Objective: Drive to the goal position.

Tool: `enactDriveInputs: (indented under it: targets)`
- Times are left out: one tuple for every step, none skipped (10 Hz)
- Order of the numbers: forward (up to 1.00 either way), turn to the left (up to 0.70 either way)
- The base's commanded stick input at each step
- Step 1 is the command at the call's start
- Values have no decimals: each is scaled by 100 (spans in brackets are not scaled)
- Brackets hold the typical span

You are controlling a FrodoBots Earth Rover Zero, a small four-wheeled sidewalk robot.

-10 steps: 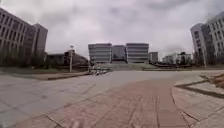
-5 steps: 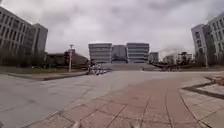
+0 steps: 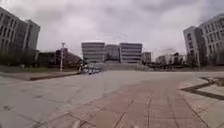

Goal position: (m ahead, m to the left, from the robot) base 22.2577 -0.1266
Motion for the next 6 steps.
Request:
enactDriveInputs:
  targets:
    - [70, -3]
    - [70, -1]
    - [70, 0]
    - [70, 0]
    - [70, 0]
    - [70, 0]
